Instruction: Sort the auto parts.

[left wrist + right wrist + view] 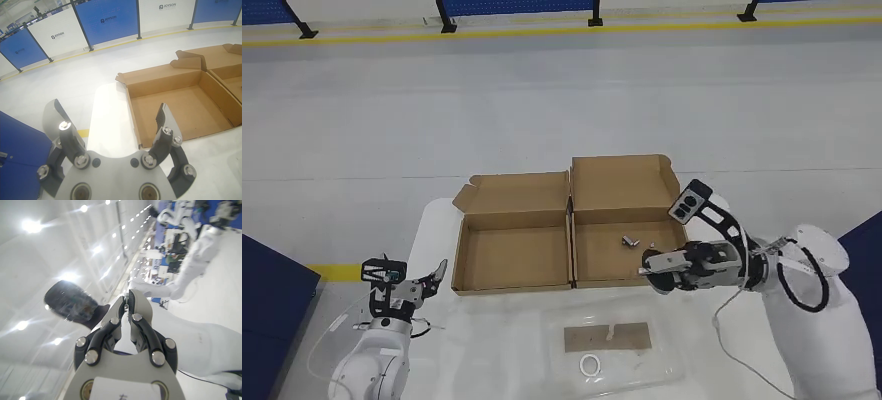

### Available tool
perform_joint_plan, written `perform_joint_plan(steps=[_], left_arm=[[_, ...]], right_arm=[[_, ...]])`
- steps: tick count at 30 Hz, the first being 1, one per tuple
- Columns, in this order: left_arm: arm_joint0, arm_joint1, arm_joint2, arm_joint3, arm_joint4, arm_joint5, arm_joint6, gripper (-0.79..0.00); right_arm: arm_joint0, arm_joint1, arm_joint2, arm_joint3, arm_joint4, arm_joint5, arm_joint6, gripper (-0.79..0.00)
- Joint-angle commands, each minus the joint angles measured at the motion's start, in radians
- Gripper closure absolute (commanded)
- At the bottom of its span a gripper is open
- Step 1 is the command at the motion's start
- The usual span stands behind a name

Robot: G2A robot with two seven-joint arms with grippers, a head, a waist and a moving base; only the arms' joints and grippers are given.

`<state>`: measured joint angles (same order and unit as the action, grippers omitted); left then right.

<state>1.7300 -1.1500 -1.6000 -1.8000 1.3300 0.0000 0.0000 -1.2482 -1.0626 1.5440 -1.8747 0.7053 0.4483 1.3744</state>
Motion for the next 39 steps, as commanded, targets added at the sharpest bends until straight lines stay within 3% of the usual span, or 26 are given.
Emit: perform_joint_plan(steps=[1, 5, 14, 18, 23, 28, 34, 36, 39], left_arm=[[0.000, 0.000, 0.000, 0.000, 0.000, 0.000, 0.000, -0.785], [0.000, 0.000, 0.000, 0.000, 0.000, 0.000, 0.000, -0.785], [0.000, 0.000, 0.000, 0.000, 0.000, 0.000, 0.000, -0.785], [0.000, 0.000, 0.000, 0.000, 0.000, 0.000, 0.000, -0.785], [0.000, 0.000, 0.000, 0.000, 0.000, 0.000, 0.000, -0.785], [0.000, 0.000, 0.000, 0.000, 0.000, 0.000, 0.000, -0.785], [0.000, 0.000, 0.000, 0.000, 0.000, 0.000, 0.000, -0.785], [0.000, 0.000, 0.000, 0.000, 0.000, 0.000, 0.000, -0.785], [0.000, 0.000, 0.000, 0.000, 0.000, 0.000, 0.000, -0.785]], right_arm=[[0.006, 0.015, -0.012, 0.016, -0.109, -0.004, 0.002, 0.000], [0.032, 0.043, -0.041, 0.063, -0.206, -0.019, 0.016, 0.000], [0.035, 0.045, -0.040, 0.067, -0.208, -0.020, 0.017, 0.000], [0.056, 0.054, -0.059, 0.063, -0.319, 0.018, -0.034, 0.000], [0.188, 0.070, -0.159, 0.164, -0.458, 0.079, -0.082, 0.000], [0.374, 0.081, -0.333, 0.309, -0.621, 0.093, -0.096, 0.000], [0.586, 0.051, -0.564, 0.559, -0.723, 0.092, -0.095, 0.000], [0.626, 0.034, -0.609, 0.633, -0.688, 0.074, -0.076, 0.000], [0.626, 0.034, -0.609, 0.633, -0.688, 0.074, -0.076, 0.000]])
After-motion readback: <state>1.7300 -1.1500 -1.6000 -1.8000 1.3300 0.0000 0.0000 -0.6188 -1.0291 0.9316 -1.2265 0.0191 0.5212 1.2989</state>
